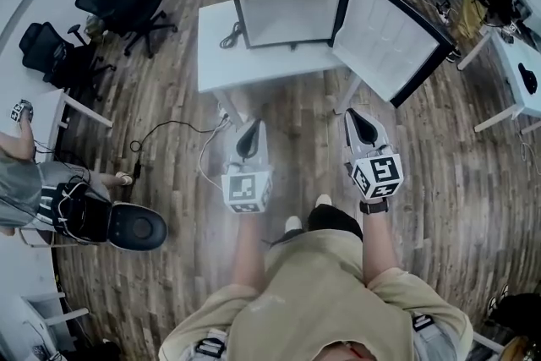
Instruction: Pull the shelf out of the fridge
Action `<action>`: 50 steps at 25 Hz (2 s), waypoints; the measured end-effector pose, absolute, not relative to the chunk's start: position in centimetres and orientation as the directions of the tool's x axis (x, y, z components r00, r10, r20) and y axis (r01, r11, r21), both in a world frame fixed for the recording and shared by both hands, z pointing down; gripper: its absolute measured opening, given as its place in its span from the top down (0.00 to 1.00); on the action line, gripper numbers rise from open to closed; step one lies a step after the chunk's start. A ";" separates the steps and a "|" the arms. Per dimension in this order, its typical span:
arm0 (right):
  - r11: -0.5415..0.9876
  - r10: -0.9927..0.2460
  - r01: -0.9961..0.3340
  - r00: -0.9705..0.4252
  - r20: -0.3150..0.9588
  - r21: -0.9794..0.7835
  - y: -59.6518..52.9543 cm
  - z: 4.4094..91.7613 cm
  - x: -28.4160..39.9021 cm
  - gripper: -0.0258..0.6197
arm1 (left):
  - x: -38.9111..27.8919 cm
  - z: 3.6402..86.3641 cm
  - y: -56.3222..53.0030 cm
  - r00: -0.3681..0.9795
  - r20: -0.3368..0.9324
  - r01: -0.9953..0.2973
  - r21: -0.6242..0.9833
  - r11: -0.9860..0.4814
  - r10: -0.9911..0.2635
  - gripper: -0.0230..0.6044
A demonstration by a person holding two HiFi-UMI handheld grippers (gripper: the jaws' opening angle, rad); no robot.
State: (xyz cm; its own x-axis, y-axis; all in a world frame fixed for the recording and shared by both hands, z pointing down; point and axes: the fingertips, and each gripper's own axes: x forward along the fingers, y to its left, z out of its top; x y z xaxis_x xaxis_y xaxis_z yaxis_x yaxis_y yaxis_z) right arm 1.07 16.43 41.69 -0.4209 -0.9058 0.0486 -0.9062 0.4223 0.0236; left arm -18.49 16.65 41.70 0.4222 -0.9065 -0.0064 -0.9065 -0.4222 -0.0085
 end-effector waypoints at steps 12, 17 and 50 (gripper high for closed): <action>0.444 -0.894 -0.892 -0.448 0.033 -0.082 -0.5 42.6 2.8 0.95 | -17.1 41.7 1.3 0.353 0.003 -0.936 -0.014 -0.353 -0.936 0.96; 0.474 -0.879 -0.875 -0.476 -0.004 -0.093 -8.4 40.3 4.4 0.95 | -14.3 39.6 -6.2 0.348 -0.034 -0.937 -0.015 -0.348 -0.937 0.96; 0.332 -0.891 -0.698 -0.453 0.033 -0.634 -31.8 49.4 2.8 0.88 | -10.4 43.8 -28.1 0.463 0.052 -0.886 -0.002 -0.464 -0.885 0.96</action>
